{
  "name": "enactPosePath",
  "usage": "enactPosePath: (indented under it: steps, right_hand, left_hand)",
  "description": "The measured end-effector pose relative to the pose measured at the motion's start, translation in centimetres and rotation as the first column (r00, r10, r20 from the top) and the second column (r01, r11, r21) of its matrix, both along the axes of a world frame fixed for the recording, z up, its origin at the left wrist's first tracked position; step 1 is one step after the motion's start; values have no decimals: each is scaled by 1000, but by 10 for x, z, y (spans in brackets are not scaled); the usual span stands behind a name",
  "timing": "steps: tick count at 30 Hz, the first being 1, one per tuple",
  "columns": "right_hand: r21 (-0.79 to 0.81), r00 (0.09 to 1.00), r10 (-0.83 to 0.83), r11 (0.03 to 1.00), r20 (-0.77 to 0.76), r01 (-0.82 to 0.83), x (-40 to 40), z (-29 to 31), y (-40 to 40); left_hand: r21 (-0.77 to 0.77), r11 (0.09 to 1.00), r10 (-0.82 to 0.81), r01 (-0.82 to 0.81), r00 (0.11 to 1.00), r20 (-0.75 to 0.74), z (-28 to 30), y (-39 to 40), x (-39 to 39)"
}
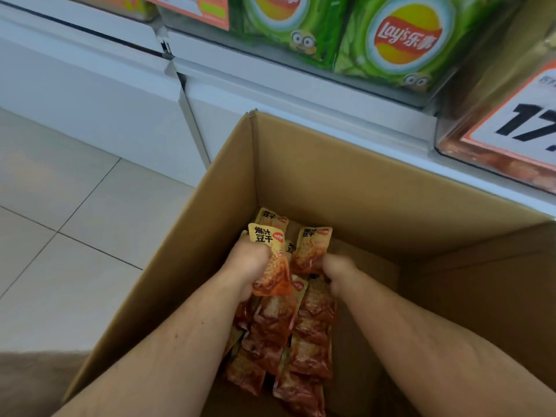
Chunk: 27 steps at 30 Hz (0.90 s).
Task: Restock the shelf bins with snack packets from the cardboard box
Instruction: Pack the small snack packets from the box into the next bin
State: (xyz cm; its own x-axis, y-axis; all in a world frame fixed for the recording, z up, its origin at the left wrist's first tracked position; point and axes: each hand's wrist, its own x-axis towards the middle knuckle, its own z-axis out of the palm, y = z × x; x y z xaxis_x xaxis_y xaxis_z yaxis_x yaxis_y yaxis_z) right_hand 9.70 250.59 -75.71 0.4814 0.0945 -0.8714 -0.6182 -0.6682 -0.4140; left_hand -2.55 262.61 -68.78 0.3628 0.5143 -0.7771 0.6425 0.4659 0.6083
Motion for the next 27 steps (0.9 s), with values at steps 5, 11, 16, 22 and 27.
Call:
enactPosePath:
  steps: [5,11,16,22,27]
  right_hand:
    - [1,978,148,989,147,-150,-5,84,-47]
    - [159,972,171,968,159,-196,-23,178,-84]
    - [178,941,160,959,297,-219,-42,223,-110]
    - [71,847,261,941,464,-330,-56,261,-133]
    - [-18,736,328,919,593,-395,-35,300,-153]
  left_hand:
    - [-32,996,84,-83,996,36,6,-12,-9]
    - [-209,977,88,-31,959,269,61,-48,10]
    - [-293,946,30,139,862,506,107,-82,12]
    - [35,965,-219,259,731,646,137,-112,5]
    - [198,942,-331,271,653,681,164,-123,7]
